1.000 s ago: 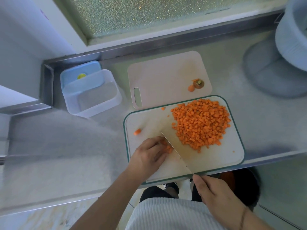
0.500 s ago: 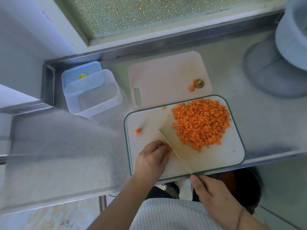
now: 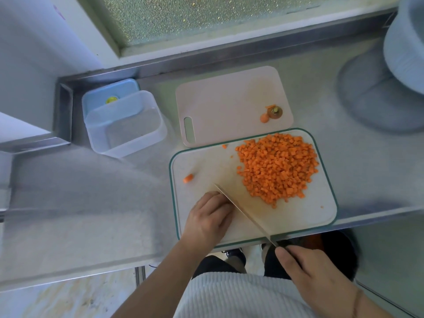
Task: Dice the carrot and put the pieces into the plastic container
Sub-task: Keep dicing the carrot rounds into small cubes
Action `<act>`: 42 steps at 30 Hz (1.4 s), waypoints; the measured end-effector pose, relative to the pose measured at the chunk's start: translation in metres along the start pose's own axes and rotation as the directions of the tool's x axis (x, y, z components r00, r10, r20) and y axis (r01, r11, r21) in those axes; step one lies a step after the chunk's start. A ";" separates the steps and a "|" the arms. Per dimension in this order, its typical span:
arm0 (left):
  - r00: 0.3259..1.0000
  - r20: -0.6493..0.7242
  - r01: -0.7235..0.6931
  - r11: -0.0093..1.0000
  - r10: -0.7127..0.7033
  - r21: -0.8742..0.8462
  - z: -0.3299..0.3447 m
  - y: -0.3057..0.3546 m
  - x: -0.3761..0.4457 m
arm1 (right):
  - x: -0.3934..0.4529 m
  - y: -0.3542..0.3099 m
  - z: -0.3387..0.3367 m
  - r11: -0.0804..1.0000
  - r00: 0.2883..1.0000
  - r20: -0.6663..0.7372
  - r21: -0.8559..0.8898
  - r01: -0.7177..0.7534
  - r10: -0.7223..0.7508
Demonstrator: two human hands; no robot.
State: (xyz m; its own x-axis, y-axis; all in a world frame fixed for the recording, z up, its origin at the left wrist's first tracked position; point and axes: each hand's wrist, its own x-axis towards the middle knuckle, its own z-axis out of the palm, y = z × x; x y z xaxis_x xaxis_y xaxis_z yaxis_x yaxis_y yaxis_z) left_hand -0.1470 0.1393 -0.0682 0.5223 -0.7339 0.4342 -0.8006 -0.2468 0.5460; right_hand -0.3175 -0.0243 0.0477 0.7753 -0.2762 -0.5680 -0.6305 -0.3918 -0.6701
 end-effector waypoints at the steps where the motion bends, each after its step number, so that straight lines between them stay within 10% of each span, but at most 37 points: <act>1: 1.000 -0.009 0.008 1.000 -0.008 -0.006 0.000 0.000 0.001 | -0.001 0.003 0.000 1.000 1.000 0.008 -0.005 -0.007 0.007; 42: 0.999 -0.028 0.026 1.000 -0.026 -0.002 -0.004 -0.003 -0.004 | 0.008 -0.009 0.003 0.997 0.994 0.103 0.062 -0.038 0.032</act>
State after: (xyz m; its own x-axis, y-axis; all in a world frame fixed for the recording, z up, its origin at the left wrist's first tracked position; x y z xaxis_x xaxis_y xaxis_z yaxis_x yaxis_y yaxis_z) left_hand -0.1454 0.1458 -0.0686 0.5510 -0.7093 0.4396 -0.7863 -0.2648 0.5583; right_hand -0.3060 -0.0205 0.0479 0.7468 -0.1968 -0.6352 -0.6609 -0.3253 -0.6763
